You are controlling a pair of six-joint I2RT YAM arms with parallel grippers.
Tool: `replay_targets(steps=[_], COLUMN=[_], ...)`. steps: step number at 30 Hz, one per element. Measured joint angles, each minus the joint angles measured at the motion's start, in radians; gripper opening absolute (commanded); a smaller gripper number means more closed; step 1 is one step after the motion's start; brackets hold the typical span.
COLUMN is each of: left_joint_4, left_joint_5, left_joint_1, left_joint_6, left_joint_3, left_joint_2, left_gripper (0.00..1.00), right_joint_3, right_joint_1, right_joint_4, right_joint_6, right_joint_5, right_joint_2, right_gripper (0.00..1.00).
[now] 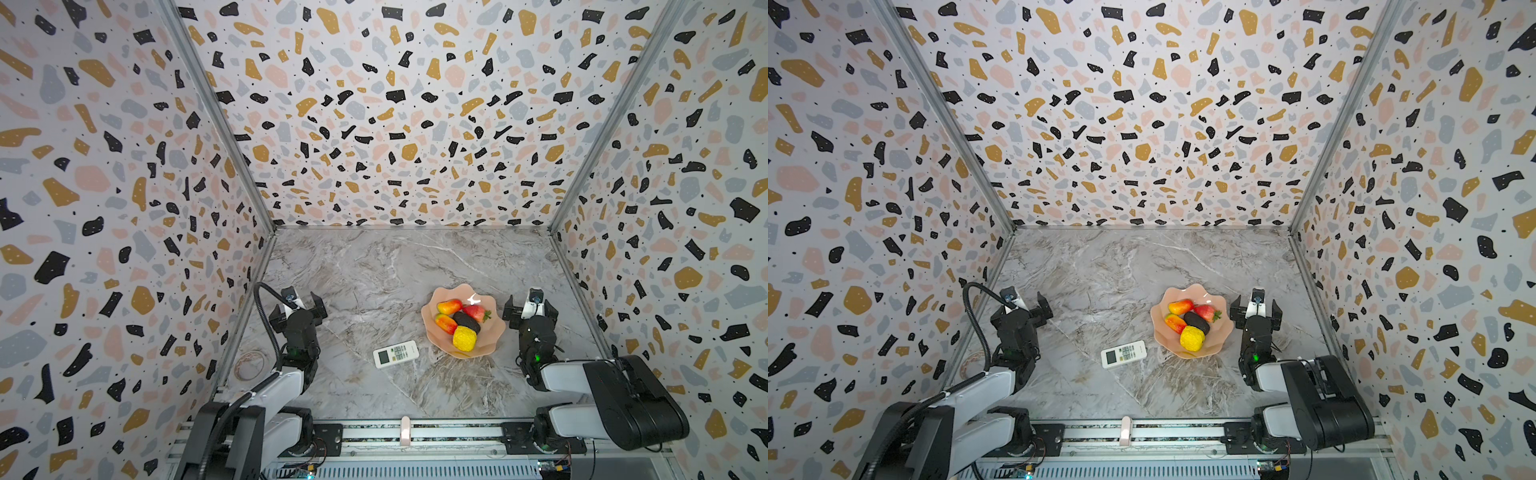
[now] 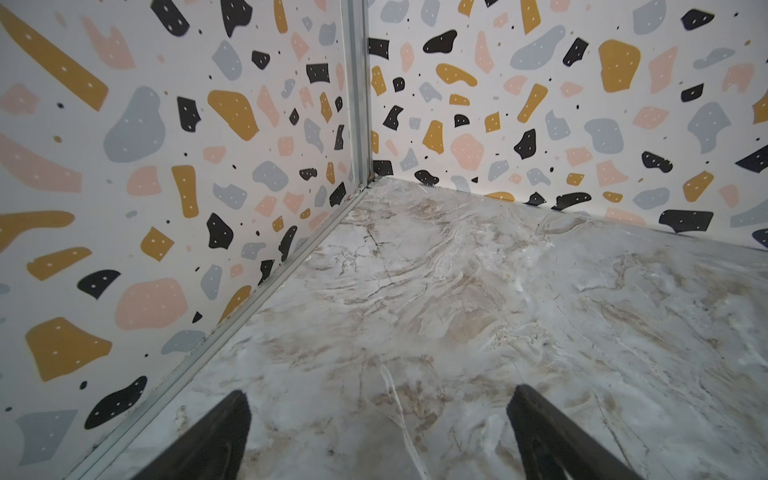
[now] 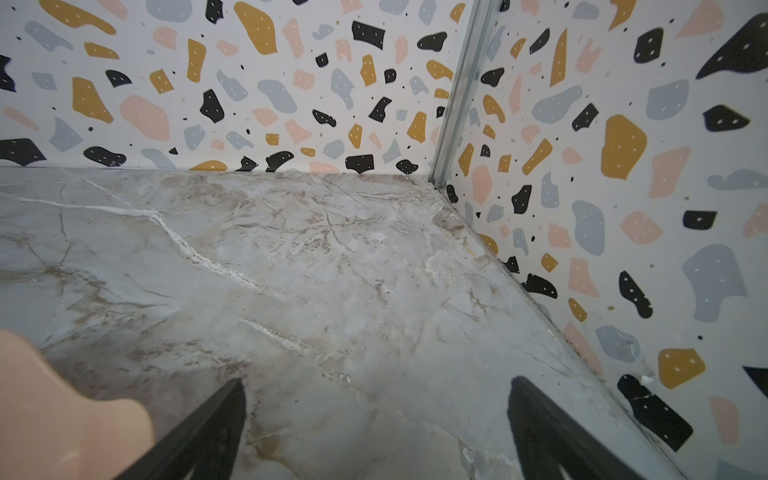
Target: Place and organize the fake fruits in the fruit bowl
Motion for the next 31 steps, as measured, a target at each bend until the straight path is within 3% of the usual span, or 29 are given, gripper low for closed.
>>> replay_targets(steps=[3, 6, 14, 31], left_joint_4=[0.156, 0.192, 0.301, 0.324], left_joint_5=[0.003, 0.028, 0.064, 0.084], left_joint_1=[0.006, 0.009, 0.009, 0.009], left_joint_6=[0.007, 0.021, 0.043, 0.048], left_joint_3=[-0.051, -0.045, -0.042, -0.042], left_joint_2=[0.122, 0.209, 0.23, 0.231], left_gripper=[1.0, 0.99, 1.0, 1.0], right_joint_3=[0.044, 0.095, 0.076, 0.021], right_joint_1=[-0.009, -0.027, -0.067, -0.066], right_joint_4=[-0.022, -0.045, 0.01, 0.095], right_joint_6=[0.001, 0.009, 0.019, 0.012], right_joint_5=[-0.024, -0.061, -0.161, -0.212], right_joint_2=[0.056, 0.071, 0.078, 0.105], right_gripper=[0.99, 0.99, 0.99, 0.99])
